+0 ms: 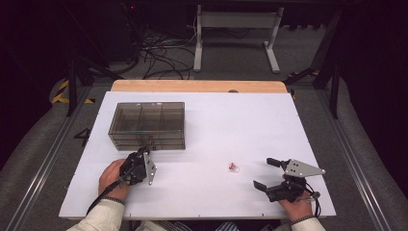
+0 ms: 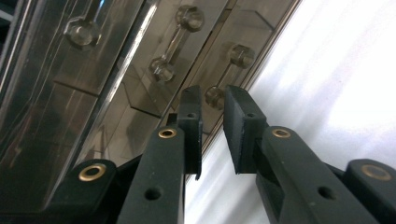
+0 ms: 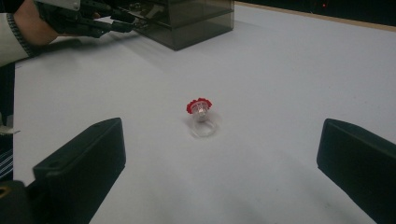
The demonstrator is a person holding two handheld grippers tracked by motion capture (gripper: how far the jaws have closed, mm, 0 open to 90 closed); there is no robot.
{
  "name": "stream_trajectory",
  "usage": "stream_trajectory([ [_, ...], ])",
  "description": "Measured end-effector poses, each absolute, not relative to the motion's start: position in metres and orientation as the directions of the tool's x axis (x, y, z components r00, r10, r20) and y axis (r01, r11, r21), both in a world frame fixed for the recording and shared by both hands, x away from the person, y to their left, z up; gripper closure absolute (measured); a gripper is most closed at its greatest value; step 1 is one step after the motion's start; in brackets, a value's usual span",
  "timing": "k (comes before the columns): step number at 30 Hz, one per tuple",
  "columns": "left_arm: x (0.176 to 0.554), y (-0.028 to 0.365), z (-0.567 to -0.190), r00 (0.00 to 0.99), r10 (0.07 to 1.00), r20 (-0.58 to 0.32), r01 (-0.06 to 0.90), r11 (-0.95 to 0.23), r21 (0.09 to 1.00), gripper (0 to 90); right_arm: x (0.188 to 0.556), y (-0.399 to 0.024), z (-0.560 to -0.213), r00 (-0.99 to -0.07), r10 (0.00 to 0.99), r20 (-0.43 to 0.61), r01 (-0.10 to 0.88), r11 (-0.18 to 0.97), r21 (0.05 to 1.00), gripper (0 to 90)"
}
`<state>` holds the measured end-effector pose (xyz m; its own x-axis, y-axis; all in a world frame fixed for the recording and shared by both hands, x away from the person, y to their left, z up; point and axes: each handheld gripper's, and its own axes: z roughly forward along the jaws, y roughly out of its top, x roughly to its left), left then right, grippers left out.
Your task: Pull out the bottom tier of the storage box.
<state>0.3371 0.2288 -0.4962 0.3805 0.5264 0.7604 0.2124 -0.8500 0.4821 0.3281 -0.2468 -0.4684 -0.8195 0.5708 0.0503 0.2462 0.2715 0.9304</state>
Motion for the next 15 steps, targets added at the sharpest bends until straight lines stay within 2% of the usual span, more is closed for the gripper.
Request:
stream_trajectory([
  [9,0.3373,0.2284,-0.4974,0.38,0.532,0.756,0.204,-0.846,0.492,80.1,0.3281,-0.2466,-0.4684,-0.82,0.57,0.049,0.246,0.273,0.93,1.8],
  [15,0.3394,0.2267,-0.5008,0.378,0.488,0.787,0.219,-0.873,0.437,77.8,0.3281,-0.2464,-0.4686,-0.82,0.571,0.047,0.245,0.275,0.93,1.8],
])
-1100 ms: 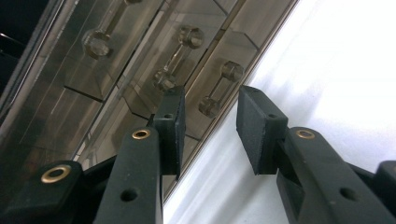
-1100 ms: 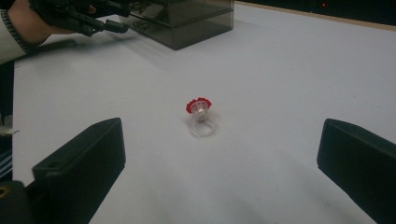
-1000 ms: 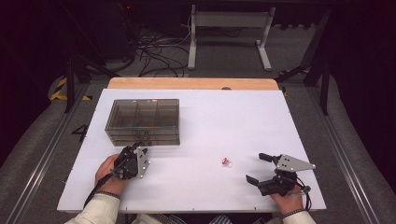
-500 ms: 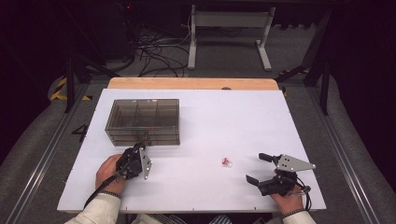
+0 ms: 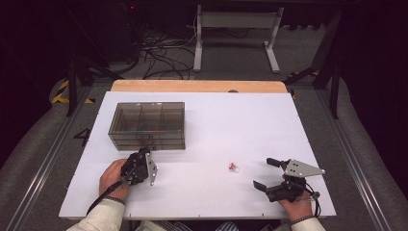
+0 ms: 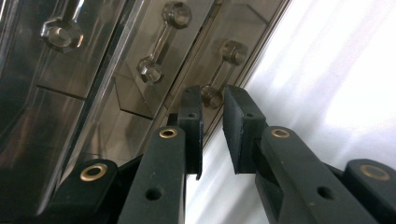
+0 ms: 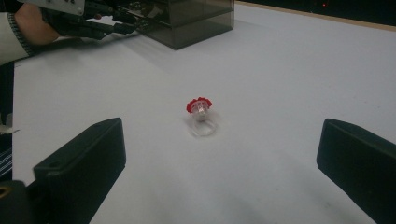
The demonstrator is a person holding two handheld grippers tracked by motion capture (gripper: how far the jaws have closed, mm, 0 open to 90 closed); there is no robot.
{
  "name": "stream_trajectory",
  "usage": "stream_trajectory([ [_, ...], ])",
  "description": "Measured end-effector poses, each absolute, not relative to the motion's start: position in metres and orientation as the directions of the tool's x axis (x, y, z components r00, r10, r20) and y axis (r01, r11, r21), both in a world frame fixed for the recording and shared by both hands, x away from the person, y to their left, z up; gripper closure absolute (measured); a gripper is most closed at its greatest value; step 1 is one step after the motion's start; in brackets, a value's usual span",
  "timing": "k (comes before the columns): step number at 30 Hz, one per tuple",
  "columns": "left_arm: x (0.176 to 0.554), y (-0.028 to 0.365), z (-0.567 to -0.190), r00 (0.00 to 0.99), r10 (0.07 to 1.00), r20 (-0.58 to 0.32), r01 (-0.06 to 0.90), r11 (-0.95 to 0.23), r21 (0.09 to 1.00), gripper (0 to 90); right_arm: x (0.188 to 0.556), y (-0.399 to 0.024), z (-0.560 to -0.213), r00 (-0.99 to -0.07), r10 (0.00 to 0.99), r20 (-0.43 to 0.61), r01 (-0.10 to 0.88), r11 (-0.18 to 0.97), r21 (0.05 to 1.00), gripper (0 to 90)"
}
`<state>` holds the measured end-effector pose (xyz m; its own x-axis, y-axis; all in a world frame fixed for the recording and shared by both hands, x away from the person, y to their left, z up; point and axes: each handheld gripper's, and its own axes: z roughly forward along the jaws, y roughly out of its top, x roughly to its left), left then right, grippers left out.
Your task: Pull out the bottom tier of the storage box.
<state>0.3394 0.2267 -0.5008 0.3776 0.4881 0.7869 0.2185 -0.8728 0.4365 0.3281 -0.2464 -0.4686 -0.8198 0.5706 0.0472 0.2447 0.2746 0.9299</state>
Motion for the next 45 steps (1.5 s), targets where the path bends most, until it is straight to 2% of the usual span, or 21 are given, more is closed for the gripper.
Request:
stream_trajectory([
  [30,0.3413,0.2226,-0.5035,0.359,0.456,0.815,0.191,-0.89,0.414,76.0,0.3285,-0.2459,-0.4688,-0.822,0.568,0.047,0.245,0.278,0.929,1.9],
  [45,0.3411,0.2206,-0.5027,0.343,0.448,0.826,0.209,-0.893,0.398,78.6,0.3286,-0.2461,-0.4688,-0.825,0.563,0.05,0.245,0.277,0.929,1.9],
])
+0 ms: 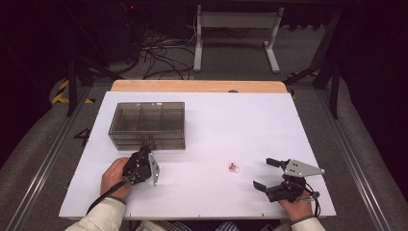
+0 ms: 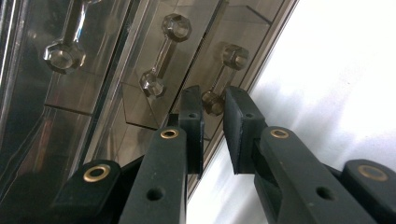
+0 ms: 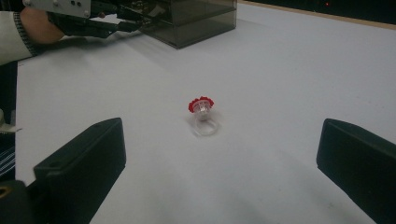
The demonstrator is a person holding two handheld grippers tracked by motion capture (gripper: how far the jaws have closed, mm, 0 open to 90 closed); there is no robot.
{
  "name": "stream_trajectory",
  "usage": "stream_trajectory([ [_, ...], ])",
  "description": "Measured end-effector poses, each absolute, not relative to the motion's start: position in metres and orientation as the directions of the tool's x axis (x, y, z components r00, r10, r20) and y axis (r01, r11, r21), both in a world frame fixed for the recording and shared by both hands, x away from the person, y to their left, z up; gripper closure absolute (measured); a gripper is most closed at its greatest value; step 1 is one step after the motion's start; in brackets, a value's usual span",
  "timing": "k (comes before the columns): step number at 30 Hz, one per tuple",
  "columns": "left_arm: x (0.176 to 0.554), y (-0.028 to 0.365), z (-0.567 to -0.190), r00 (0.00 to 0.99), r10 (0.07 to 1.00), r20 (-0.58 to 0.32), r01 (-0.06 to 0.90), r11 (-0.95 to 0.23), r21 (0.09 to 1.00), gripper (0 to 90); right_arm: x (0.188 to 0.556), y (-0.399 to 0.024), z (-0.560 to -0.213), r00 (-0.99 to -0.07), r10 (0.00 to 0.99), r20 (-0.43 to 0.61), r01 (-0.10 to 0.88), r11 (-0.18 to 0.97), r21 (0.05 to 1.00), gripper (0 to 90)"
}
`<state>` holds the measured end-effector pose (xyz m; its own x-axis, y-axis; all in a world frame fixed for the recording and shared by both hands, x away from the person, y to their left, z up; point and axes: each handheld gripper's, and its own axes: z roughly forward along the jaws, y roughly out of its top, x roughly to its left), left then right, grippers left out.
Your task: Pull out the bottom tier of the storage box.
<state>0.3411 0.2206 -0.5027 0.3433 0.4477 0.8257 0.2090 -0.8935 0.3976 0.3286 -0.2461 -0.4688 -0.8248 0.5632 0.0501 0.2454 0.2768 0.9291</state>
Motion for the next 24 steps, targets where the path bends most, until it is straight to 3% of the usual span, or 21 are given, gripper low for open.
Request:
stream_trajectory([
  [21,0.334,0.221,-0.497,0.36,0.471,0.805,0.226,-0.882,0.414,79.0,0.329,-0.247,-0.469,-0.826,0.561,0.055,0.246,0.272,0.93,1.9],
  [22,0.333,0.221,-0.497,0.36,0.474,0.804,0.226,-0.88,0.418,79.6,0.329,-0.247,-0.469,-0.826,0.561,0.055,0.247,0.272,0.93,1.9],
  [23,0.33,0.222,-0.494,0.354,0.486,0.799,0.209,-0.874,0.439,89.4,0.329,-0.247,-0.469,-0.826,0.56,0.055,0.247,0.272,0.93,1.9],
  [24,0.329,0.222,-0.492,0.352,0.518,0.779,0.211,-0.855,0.473,90.0,0.329,-0.247,-0.469,-0.827,0.56,0.056,0.247,0.272,0.93,1.9],
])
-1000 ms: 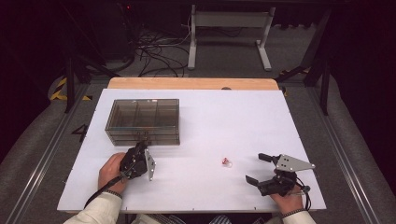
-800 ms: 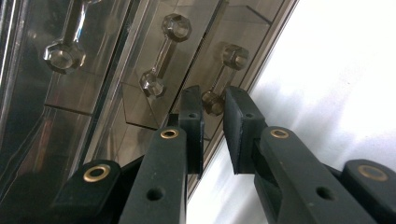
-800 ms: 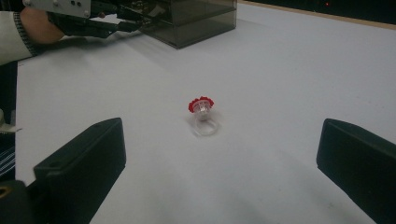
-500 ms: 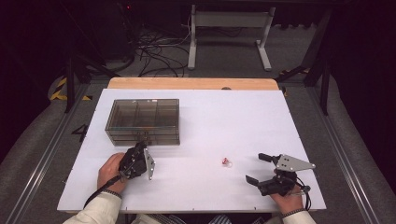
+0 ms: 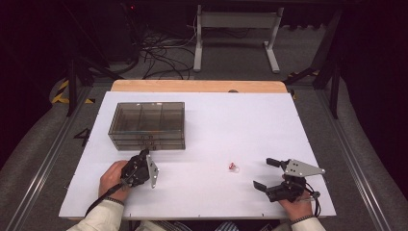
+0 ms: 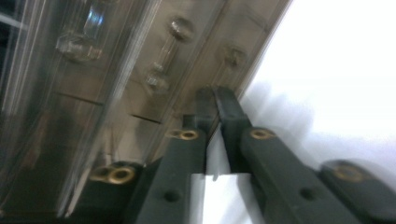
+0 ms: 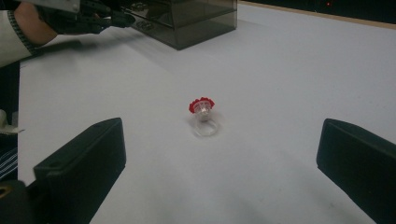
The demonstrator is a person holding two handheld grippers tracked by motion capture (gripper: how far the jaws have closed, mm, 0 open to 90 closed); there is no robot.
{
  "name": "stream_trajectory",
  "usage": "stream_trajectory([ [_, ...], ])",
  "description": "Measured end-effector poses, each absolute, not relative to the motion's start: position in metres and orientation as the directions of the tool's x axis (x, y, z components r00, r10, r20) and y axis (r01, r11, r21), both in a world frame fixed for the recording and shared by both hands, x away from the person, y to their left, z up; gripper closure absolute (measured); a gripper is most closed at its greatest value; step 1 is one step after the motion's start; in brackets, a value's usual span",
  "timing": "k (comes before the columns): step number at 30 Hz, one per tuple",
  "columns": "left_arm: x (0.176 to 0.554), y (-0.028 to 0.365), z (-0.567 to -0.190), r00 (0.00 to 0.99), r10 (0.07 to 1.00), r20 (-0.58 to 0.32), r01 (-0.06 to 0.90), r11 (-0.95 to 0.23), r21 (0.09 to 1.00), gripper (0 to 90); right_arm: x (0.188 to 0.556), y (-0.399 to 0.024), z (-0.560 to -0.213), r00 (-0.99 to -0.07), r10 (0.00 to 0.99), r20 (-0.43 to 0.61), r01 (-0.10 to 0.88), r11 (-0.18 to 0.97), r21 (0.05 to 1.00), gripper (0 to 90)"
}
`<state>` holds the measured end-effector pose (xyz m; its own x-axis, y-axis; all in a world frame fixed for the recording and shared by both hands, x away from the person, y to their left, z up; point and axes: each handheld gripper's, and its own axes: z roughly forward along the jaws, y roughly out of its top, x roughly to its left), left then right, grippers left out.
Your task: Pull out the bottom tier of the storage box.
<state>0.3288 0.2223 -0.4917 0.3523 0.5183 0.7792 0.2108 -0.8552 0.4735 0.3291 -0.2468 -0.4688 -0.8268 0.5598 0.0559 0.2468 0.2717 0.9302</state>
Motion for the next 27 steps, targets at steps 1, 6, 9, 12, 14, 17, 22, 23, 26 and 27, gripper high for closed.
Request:
stream_trajectory([
  [1,0.327,0.222,-0.489,0.351,0.532,0.77,0.196,-0.846,0.495,90.0,0.329,-0.247,-0.469,-0.827,0.559,0.056,0.247,0.273,0.93,1.9],
  [6,0.323,0.218,-0.49,0.368,0.47,0.802,0.187,-0.882,0.432,90.0,0.329,-0.246,-0.469,-0.828,0.558,0.055,0.248,0.276,0.929,1.9],
  [9,0.326,0.219,-0.493,0.363,0.476,0.801,0.205,-0.88,0.429,84.7,0.329,-0.246,-0.469,-0.828,0.558,0.057,0.248,0.274,0.929,1.9],
  [12,0.329,0.22,-0.497,0.353,0.469,0.809,0.216,-0.883,0.418,77.0,0.329,-0.246,-0.469,-0.828,0.558,0.057,0.248,0.273,0.929,1.9],
  [14,0.331,0.22,-0.498,0.353,0.46,0.815,0.222,-0.887,0.405,75.2,0.329,-0.247,-0.469,-0.828,0.558,0.057,0.247,0.273,0.93,1.9],
  [17,0.336,0.218,-0.502,0.348,0.443,0.826,0.228,-0.895,0.384,74.8,0.329,-0.247,-0.469,-0.828,0.557,0.056,0.247,0.273,0.93,1.9],
  [22,0.34,0.215,-0.505,0.338,0.422,0.841,0.223,-0.904,0.364,74.9,0.329,-0.247,-0.469,-0.828,0.558,0.056,0.247,0.272,0.93,1.9],
  [23,0.34,0.214,-0.505,0.332,0.419,0.845,0.221,-0.906,0.362,75.3,0.329,-0.247,-0.469,-0.828,0.558,0.056,0.246,0.271,0.931,1.9],
  [26,0.341,0.213,-0.506,0.322,0.404,0.856,0.214,-0.912,0.35,76.9,0.329,-0.247,-0.469,-0.828,0.558,0.057,0.247,0.271,0.93,1.9],
  [27,0.341,0.213,-0.506,0.317,0.398,0.861,0.213,-0.914,0.345,77.1,0.329,-0.247,-0.469,-0.828,0.558,0.056,0.246,0.271,0.931,1.9],
])
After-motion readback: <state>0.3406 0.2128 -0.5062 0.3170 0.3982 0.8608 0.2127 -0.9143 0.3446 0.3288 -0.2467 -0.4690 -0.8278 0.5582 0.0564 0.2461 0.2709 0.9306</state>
